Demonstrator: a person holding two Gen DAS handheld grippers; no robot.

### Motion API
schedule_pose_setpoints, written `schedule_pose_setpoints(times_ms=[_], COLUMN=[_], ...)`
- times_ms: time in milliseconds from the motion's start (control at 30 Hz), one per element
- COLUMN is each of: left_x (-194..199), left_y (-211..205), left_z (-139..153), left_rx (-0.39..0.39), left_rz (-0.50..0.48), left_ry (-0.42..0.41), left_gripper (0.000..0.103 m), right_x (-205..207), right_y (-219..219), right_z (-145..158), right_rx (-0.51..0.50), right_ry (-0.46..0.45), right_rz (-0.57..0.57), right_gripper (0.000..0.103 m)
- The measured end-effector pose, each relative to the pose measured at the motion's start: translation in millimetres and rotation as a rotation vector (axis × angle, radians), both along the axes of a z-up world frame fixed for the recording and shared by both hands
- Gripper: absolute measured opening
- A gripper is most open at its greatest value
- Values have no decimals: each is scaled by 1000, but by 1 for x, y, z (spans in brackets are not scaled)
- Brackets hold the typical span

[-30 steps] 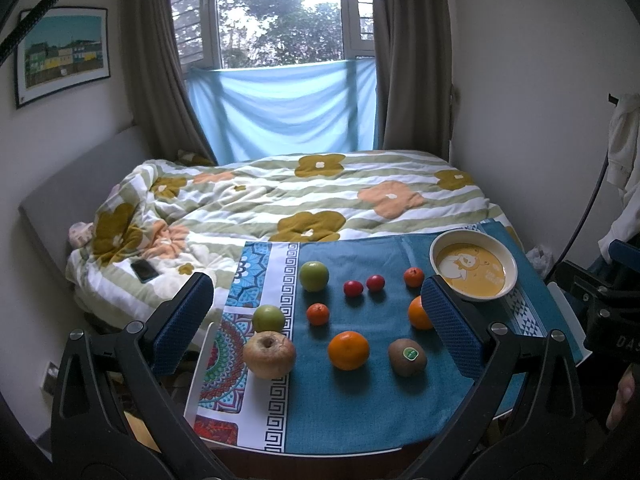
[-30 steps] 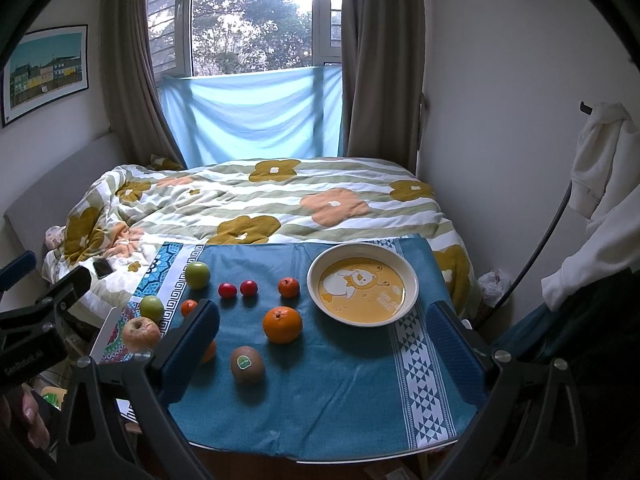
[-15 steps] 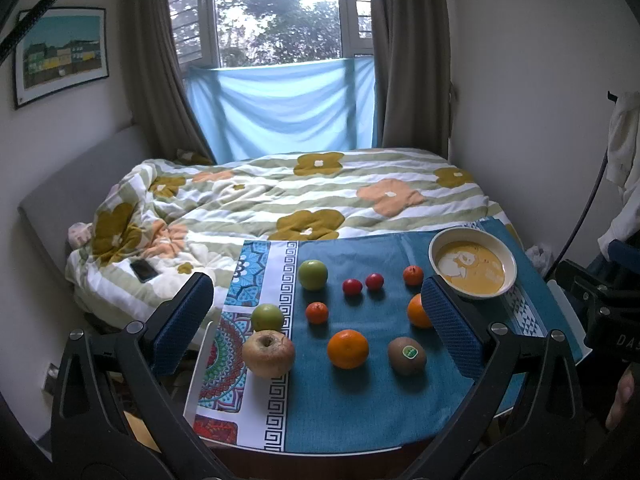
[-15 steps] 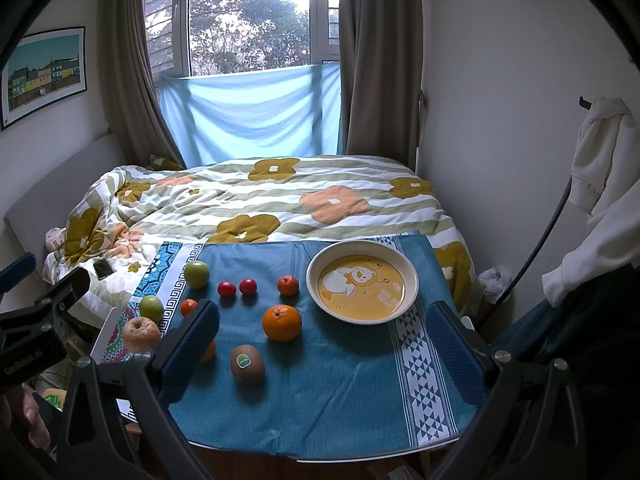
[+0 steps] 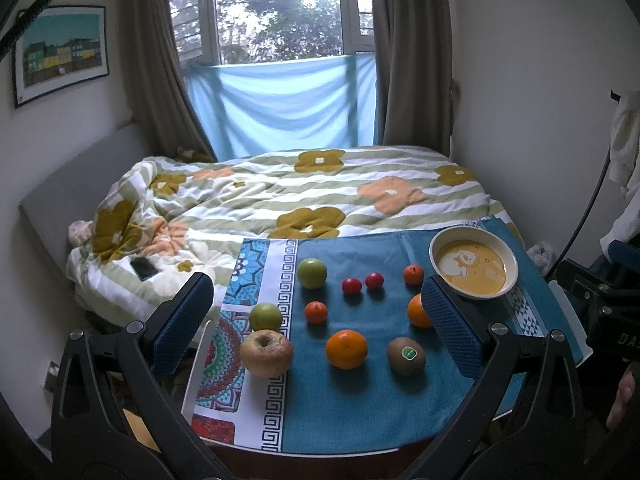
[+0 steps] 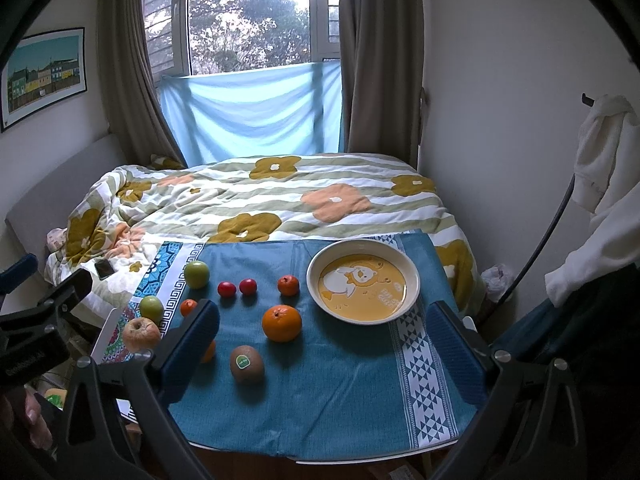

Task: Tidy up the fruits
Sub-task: 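Grasp the large brown apple with the left gripper while the right gripper grasps the kiwi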

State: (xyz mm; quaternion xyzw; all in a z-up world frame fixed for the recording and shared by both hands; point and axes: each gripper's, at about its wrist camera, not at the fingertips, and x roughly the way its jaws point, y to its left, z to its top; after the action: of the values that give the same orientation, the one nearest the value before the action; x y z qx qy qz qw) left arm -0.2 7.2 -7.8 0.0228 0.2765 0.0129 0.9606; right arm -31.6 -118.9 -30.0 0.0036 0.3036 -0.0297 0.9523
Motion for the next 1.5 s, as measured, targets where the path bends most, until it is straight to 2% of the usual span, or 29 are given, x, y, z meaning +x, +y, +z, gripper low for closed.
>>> schedule_pose_setpoints(times_ms=[267, 433, 633, 800, 933, 1133, 1367, 1500], left_x=[5, 15, 23, 32, 41, 58, 82, 91], left_y=[-4, -5, 13, 36, 56, 81, 73, 68], left_z=[1, -4, -32, -63, -89, -126, -165, -181], left_rx=[2, 18, 59, 60, 70, 79, 159, 175], left_rz=[37, 82, 150, 159, 135, 42, -113, -172], left_ry=[34, 78, 141, 226, 291, 378, 435, 461], left_gripper=[103, 103, 103, 103, 103, 103, 103, 103], right_x=[5, 24, 44, 55, 62, 73, 84, 88], right_y=[8, 6, 11, 23, 34, 48, 55, 58], right_z=[10, 4, -23, -46, -66, -102, -137, -154], right_rx=[-8, 3, 13, 16, 28, 71, 119, 153], right_ry=[8, 60, 123, 187, 235, 316, 368, 394], right_rz=[38, 99, 191, 211, 190, 124, 76, 56], right_gripper=[103, 103, 103, 103, 103, 103, 103, 103])
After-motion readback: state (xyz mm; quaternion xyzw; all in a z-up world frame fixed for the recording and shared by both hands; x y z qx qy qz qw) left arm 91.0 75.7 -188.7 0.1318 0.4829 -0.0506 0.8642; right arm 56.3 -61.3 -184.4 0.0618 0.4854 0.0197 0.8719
